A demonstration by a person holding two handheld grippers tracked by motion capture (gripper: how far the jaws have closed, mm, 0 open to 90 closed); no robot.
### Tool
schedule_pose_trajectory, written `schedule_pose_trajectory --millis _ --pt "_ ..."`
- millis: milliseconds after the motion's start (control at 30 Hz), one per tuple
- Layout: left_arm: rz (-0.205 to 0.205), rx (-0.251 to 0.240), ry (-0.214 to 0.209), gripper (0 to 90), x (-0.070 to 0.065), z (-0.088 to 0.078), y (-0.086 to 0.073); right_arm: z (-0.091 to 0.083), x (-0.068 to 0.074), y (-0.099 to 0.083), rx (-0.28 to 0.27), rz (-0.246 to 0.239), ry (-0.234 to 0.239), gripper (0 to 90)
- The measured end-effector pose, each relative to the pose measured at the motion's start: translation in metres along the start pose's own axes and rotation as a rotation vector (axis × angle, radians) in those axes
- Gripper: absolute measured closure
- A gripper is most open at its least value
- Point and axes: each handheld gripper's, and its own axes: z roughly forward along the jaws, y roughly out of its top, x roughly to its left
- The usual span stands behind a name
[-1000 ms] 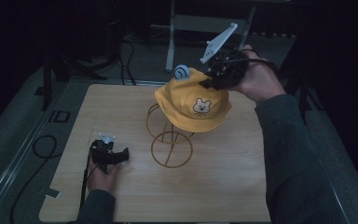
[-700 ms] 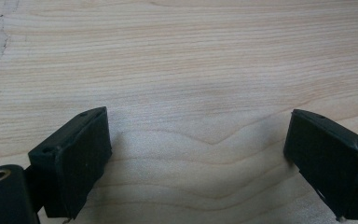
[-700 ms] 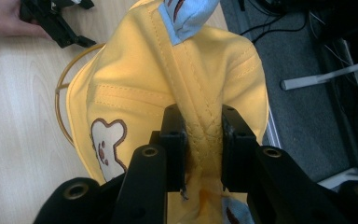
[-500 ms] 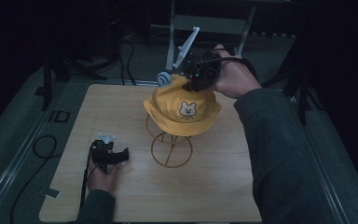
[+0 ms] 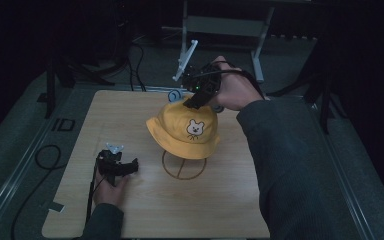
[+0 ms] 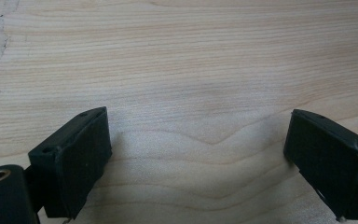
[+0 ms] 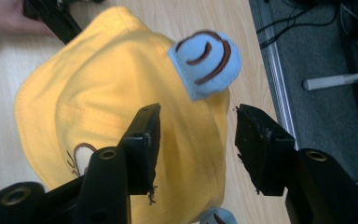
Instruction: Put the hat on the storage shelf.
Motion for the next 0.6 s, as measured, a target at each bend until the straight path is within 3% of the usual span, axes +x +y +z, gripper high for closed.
schedule_pose_trajectory --millis 133,300,367,433,533,600 --pt "0.0 0.0 0.0 7.2 0.0 0.0 0.0 -0.004 0.002 0.001 -0.023 0.0 0.01 49.7" --pt "0.0 0.0 0.0 7.2 0.0 0.0 0.0 -0.006 0.001 -0.006 0.004 0.012 0.001 46.5" --pt "0.0 0.0 0.0 7.2 0.0 0.0 0.0 -0.007 -0.003 -0.015 0.032 0.037 -0.003 44.1" --pt "0.0 0.0 0.0 7.2 0.0 0.0 0.0 -0.007 -0.008 -0.023 0.021 0.076 0.018 44.5" --pt "0.0 0.0 0.0 7.2 0.0 0.0 0.0 -0.004 -0.015 -0.035 0.034 0.125 0.038 53.3" --pt "0.0 0.001 0.0 7.2 0.0 0.0 0.0 -0.001 -0.015 -0.038 0.053 0.118 0.052 60.9"
